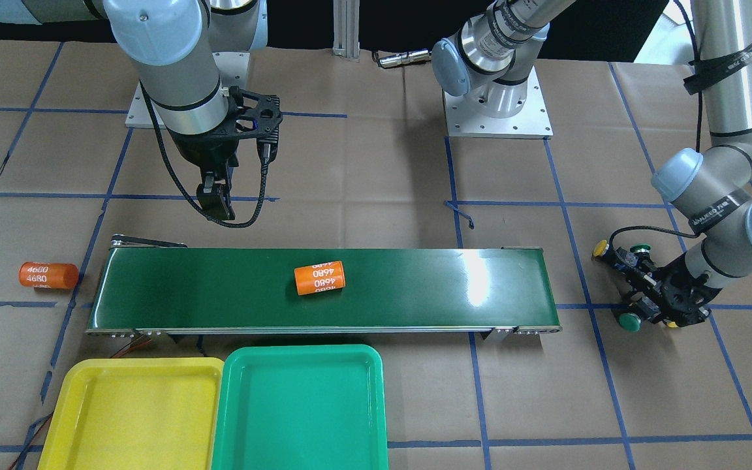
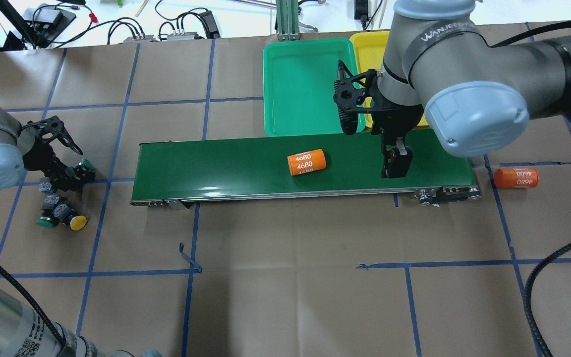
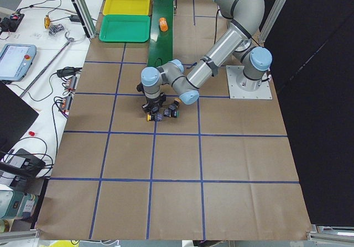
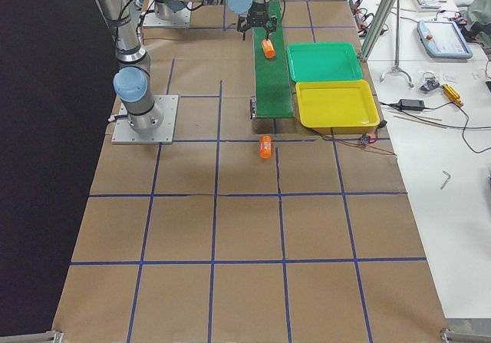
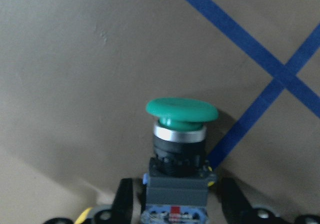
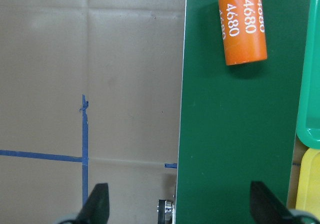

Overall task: Sort buttons by color to trays
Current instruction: 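Return the left gripper to the pile and grasp a green-capped button, then set the green-capped button on the belt and open the left gripper, then grasp a yellow-capped button with left while right grasps the belt's green button, then carry green button to green tray with right while left carries yellow button, then release green button in green tray while left sets yellow button on belt, then grasp the belt's yellow button with right while left grasps another button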

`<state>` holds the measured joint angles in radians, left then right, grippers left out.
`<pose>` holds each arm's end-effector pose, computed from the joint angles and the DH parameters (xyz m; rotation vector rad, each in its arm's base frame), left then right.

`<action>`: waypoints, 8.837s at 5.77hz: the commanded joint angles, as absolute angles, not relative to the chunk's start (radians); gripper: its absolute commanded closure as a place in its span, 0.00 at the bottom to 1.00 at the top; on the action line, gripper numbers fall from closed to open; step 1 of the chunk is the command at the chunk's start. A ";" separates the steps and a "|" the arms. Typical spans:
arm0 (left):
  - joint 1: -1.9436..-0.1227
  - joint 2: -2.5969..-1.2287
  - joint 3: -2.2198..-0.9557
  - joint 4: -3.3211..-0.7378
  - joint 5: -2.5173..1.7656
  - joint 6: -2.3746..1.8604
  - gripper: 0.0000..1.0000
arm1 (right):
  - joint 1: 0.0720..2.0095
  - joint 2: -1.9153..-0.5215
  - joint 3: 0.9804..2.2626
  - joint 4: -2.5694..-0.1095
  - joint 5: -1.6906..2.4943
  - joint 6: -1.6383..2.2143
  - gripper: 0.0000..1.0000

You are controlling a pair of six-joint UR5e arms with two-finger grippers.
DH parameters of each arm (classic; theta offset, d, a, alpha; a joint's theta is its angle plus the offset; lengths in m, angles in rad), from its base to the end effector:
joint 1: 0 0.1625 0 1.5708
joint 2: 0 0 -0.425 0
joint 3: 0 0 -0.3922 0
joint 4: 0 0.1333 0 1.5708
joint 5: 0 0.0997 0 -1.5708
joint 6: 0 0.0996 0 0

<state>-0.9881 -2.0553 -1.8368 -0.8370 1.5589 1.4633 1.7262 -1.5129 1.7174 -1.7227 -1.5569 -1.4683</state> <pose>0.2084 -0.5606 0.1699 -1.3301 -2.8235 0.0023 0.2109 -0.4760 0.4024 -2.2474 2.1324 0.0514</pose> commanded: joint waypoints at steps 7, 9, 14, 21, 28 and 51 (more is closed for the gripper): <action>-1.522 -1.859 -1.824 -1.108 1.603 1.586 0.98 | 1.727 -1.514 1.720 -1.723 -1.557 -1.468 0.00; -1.525 -1.847 -1.839 -1.088 1.606 1.591 0.07 | 1.726 -1.514 1.729 -1.723 -1.555 -1.468 0.00; -1.149 -1.789 -1.917 -1.088 1.730 1.984 0.05 | 1.732 -1.509 1.727 -1.726 -1.549 -1.410 0.00; -0.951 -1.905 -2.034 -0.962 1.643 2.342 0.03 | 1.984 -1.144 1.553 -2.042 -1.549 -1.097 0.00; -1.036 -1.771 -1.980 -1.049 1.588 1.961 0.99 | 1.905 -1.154 1.758 -2.198 -1.583 -1.190 0.31; -1.040 -1.840 -1.804 -1.154 1.597 0.986 1.00 | 2.014 -1.078 1.566 -2.091 -1.574 -1.159 0.00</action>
